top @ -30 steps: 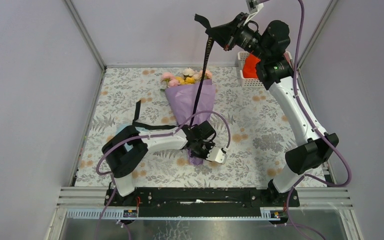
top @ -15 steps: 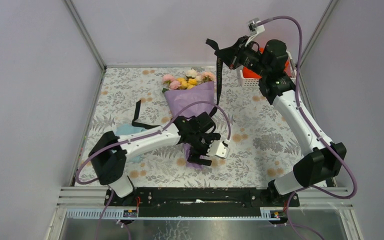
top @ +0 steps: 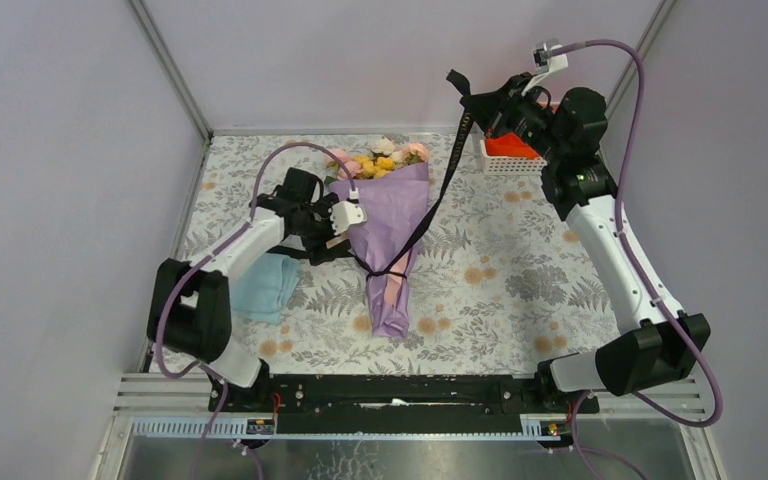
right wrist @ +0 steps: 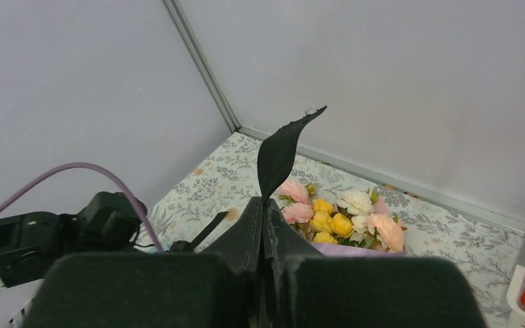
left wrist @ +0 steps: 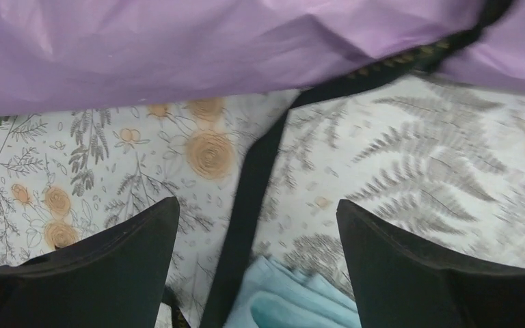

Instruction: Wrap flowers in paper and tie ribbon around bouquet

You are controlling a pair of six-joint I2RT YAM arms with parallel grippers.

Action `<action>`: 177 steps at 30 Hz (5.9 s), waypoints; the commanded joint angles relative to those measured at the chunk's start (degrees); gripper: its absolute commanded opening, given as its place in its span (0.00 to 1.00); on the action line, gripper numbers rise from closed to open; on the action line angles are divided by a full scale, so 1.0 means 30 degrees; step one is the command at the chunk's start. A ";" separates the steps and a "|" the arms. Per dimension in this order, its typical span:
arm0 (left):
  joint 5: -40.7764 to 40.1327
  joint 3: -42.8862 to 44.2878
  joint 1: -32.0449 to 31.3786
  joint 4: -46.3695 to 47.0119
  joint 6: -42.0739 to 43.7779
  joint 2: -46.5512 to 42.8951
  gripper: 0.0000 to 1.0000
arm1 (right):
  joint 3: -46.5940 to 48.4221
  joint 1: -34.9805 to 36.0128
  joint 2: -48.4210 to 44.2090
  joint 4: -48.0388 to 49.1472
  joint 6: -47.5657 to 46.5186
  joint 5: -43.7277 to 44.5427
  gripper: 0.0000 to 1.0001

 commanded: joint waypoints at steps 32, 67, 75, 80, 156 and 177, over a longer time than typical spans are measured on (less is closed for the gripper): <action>-0.5700 -0.6533 0.2728 0.7437 -0.4594 0.1091 0.00 | -1.4063 -1.0798 -0.5884 0.3729 0.6868 0.7703 0.00; 0.5334 0.4314 -0.2000 -0.2621 -0.7923 -0.1420 0.00 | -1.0875 0.1009 0.0051 -0.7380 -0.0036 0.4346 0.16; -0.0805 0.1462 0.0484 0.0917 -0.4432 -0.0080 0.32 | -0.8691 0.1047 -0.0458 -1.1248 -0.1772 0.7370 0.92; -0.0083 0.1500 0.2907 0.1451 -0.1384 0.2644 0.75 | -0.7197 0.1068 -0.1243 -1.0021 -0.3060 0.7788 1.00; -0.7109 0.0228 0.3332 1.2483 -0.6290 0.4551 0.00 | -0.7372 0.5933 0.7179 -1.0250 -0.8039 0.0017 0.00; 0.4334 -0.1115 0.3019 0.3984 0.1930 0.2083 0.80 | -0.7585 0.6179 0.6299 -1.1076 -0.5890 -0.2615 0.00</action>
